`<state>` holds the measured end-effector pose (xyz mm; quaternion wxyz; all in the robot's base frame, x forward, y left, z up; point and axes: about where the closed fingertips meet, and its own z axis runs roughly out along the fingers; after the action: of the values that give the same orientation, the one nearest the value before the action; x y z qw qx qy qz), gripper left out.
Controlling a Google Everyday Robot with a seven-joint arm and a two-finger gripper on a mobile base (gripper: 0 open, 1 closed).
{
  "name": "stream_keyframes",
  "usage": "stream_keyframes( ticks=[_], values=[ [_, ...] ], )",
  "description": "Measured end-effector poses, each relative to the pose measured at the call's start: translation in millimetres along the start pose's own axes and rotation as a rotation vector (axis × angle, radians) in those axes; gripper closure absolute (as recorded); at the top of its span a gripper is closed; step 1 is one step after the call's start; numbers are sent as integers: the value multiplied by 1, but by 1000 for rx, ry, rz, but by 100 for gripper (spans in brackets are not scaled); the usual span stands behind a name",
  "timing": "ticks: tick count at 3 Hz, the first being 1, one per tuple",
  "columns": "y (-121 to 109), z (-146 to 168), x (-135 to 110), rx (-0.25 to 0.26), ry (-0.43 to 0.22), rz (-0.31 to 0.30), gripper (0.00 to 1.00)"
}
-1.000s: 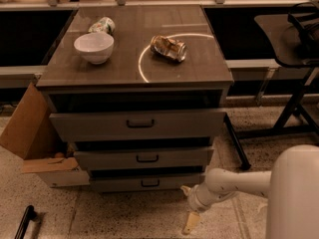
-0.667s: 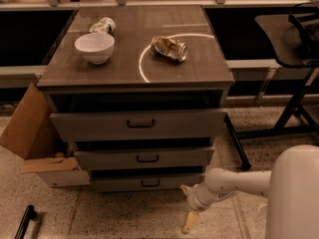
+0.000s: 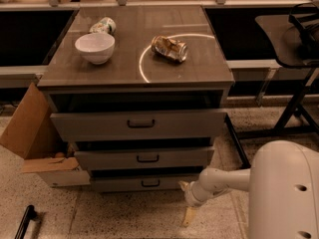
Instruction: Open bottom drawer
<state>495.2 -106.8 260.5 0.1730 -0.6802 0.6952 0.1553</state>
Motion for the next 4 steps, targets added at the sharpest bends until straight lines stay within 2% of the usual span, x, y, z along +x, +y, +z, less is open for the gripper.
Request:
stream_keyframes(
  ticks=[2,4],
  values=[
    [-39,26,13,78,9,-91,0],
    [-73,46,16,130,2,-130,0]
  ],
)
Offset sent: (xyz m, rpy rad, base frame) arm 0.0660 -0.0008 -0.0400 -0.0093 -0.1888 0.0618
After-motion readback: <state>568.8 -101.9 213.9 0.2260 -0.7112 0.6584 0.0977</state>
